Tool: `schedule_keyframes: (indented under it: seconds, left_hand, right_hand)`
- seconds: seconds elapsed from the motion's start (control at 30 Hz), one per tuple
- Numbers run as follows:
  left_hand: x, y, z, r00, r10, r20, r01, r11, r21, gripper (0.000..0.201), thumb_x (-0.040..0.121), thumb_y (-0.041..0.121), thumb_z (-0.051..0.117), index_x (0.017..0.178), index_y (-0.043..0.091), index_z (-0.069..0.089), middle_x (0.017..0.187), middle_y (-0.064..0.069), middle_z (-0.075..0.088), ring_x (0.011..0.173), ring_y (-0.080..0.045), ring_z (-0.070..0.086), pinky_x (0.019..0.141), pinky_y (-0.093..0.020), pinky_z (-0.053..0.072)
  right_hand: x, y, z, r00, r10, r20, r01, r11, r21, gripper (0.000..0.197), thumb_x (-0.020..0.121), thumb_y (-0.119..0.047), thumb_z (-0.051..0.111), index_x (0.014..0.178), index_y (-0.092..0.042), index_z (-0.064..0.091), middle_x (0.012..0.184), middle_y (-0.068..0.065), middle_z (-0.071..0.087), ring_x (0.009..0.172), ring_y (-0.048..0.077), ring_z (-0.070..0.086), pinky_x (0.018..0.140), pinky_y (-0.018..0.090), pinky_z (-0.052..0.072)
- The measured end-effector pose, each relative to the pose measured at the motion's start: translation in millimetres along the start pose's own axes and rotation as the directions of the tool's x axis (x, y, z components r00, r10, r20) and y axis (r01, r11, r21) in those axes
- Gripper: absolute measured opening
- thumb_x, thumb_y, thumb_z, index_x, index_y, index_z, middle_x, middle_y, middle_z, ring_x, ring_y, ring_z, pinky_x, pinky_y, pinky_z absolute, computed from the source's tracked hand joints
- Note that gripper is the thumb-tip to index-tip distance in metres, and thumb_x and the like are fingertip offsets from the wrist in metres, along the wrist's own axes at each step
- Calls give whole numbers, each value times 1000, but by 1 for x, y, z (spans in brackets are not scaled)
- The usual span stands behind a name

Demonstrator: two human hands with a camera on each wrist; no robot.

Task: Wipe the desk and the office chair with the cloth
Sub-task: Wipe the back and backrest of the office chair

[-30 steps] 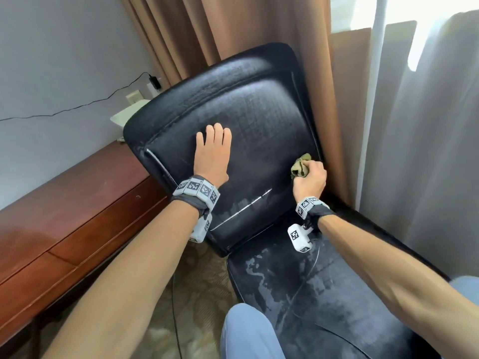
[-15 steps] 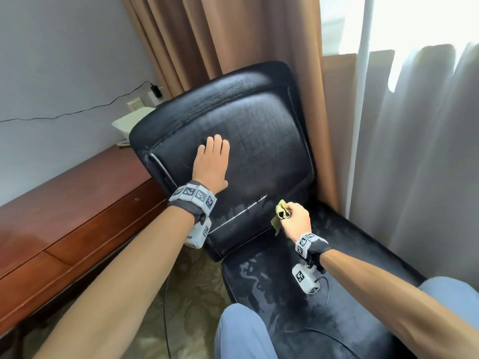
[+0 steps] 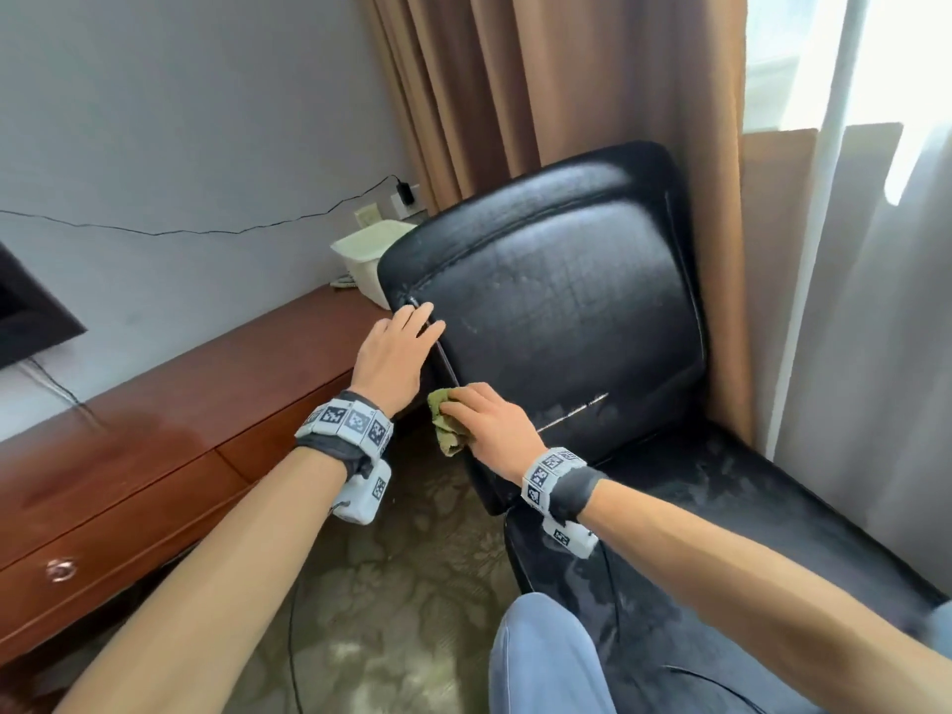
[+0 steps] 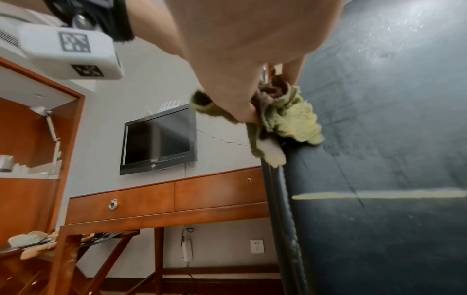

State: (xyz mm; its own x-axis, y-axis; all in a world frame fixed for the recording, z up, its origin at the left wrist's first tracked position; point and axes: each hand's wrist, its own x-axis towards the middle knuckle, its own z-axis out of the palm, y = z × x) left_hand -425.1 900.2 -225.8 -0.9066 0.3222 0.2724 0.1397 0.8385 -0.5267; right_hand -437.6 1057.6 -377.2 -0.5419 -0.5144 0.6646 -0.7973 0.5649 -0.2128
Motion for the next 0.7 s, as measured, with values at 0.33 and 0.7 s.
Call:
schedule_keyframes:
  seconds: [0.33,0.7]
  left_hand:
    - [18,15,17,996,49,-80,-55,996,-65,80,78,24,83,148,10,47,153,-13,44,138,-30,44,107,-41,41]
    - [28,20,23,999,0,-43,-4,996,-85,90,67,21,89,146,11,48,153,-14,43,139,-32,40,101,-41,48]
  right_hand:
    - [-28,18,40,988,-94,121,117,973,-201,23,92,-12,58,115,-12,63,123,7,60,110,30,54,83,42,56]
    - [-61,35,39,956,-229,181,255,957,-137,31,88,-8,69,118,-13,65,122,2,61,111,25,56,81,36,56]
